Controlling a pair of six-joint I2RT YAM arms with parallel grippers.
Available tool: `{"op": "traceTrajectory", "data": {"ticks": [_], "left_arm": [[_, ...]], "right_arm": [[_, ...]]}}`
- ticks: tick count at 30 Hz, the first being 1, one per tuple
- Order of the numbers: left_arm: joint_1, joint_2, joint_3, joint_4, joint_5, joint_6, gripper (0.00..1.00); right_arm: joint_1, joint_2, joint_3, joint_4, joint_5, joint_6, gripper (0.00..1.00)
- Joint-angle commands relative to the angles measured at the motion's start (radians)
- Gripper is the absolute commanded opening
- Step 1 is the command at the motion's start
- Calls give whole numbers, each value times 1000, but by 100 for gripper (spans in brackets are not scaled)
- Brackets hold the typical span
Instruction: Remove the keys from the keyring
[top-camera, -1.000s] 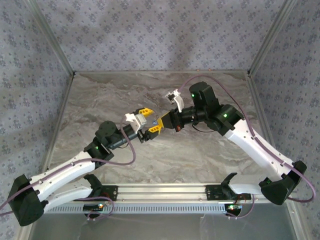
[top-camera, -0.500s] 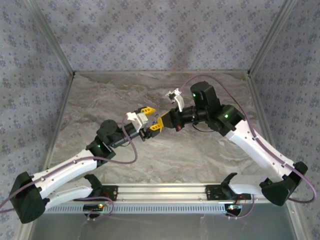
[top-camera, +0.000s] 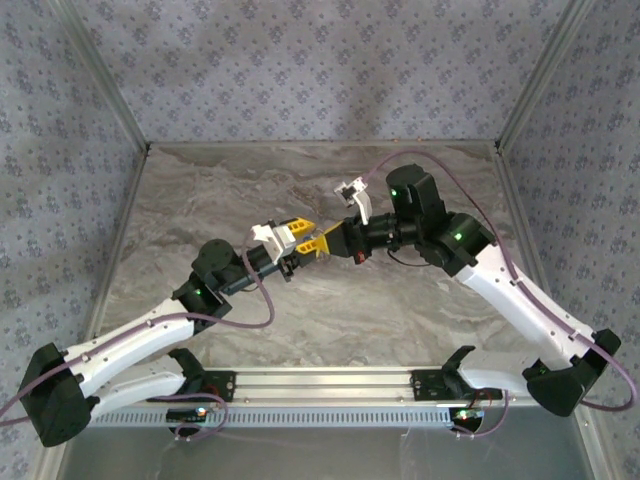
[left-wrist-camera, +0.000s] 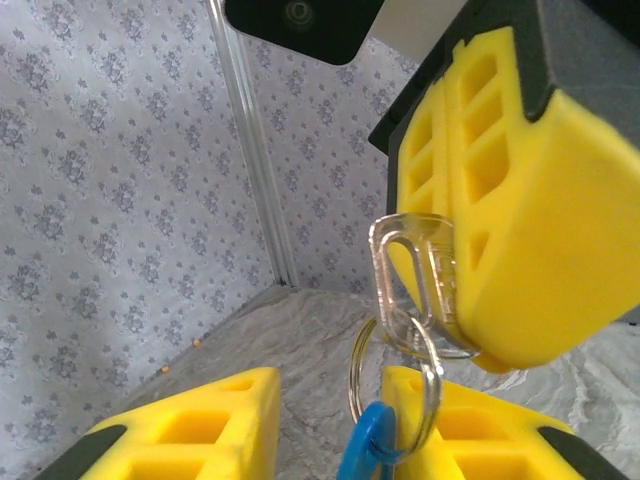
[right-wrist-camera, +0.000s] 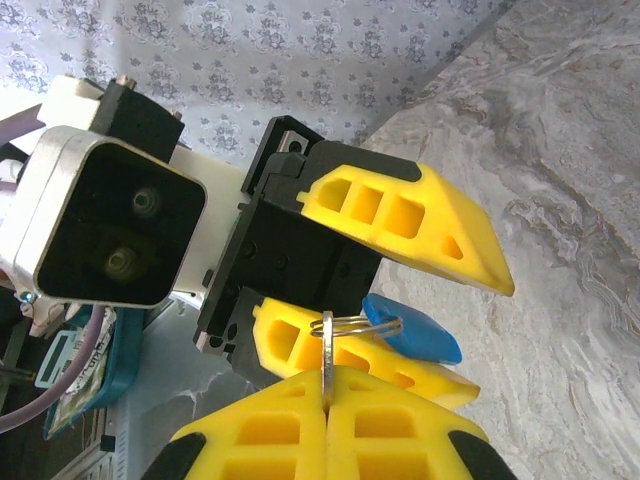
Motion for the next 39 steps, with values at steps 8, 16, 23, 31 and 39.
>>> {"op": "traceTrajectory", "data": {"ticks": [8,16,23,31,39], "left_arm": [[-8,-20,33,60,28,4,30],[-8,-22,38,62,45,5,18],[-8,-35,35,71,47,-1,14],[-6,-45,44,39,36,-44,0],[-1,-41,78,-16,26,-125,0]], "right_arm": [[-6,-19,-14,25,-28,14,0],[-10,-19,-17,33,-32,17,0],[-21,-20,-29,20,-33,10,0],[-24,-71,-64,37,79,-76,0],[33,-142,-103,55,246,-227,0]]}}
